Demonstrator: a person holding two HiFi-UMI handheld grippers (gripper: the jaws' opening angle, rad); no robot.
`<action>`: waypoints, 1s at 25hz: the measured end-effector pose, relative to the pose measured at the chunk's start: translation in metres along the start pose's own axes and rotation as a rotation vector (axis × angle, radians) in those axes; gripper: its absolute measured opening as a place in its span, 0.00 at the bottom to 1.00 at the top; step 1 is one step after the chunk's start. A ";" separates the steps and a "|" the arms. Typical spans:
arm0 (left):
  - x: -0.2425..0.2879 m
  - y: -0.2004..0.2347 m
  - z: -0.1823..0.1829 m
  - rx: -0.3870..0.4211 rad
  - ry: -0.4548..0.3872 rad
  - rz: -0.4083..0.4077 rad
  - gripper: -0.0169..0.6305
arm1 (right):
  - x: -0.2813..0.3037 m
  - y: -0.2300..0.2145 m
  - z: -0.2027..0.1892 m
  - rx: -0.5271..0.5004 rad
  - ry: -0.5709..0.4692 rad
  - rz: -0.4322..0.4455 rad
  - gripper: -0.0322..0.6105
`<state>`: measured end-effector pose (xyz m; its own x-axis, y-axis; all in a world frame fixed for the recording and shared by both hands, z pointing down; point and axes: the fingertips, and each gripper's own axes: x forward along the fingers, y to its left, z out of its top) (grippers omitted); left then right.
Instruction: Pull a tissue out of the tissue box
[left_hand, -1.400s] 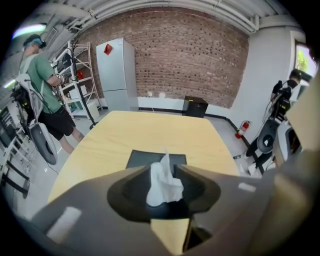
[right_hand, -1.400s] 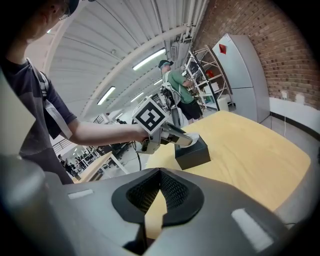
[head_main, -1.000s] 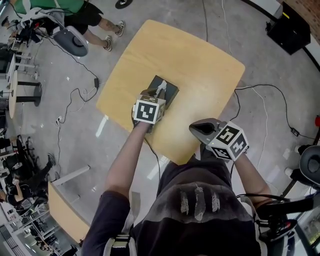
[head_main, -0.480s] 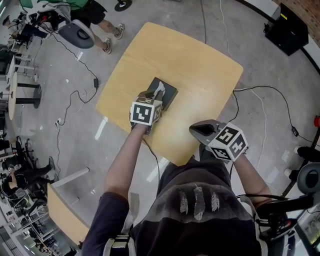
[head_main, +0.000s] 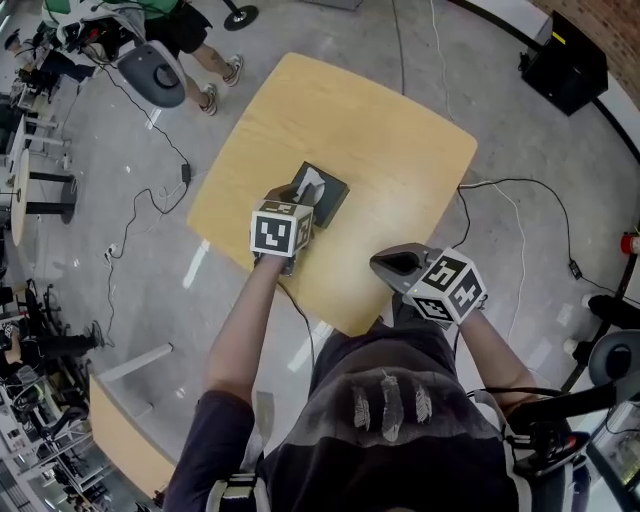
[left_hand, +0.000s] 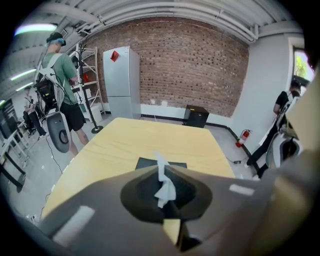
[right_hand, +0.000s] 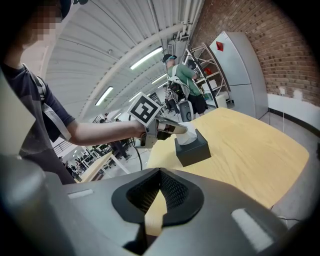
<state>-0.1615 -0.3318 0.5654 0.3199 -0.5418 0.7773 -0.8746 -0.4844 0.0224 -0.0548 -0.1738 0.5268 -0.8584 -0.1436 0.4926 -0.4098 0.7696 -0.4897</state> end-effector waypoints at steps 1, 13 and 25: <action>-0.002 0.001 0.000 -0.004 -0.006 0.000 0.03 | 0.001 0.001 0.000 -0.003 0.000 0.001 0.05; -0.024 0.006 0.005 -0.028 -0.062 -0.008 0.03 | 0.014 0.011 0.011 -0.041 0.010 0.010 0.05; -0.044 0.011 0.014 -0.043 -0.118 -0.016 0.03 | 0.016 0.021 0.016 -0.065 0.023 0.000 0.05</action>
<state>-0.1799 -0.3233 0.5223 0.3726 -0.6123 0.6973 -0.8829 -0.4652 0.0633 -0.0825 -0.1700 0.5129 -0.8508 -0.1293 0.5094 -0.3879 0.8085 -0.4427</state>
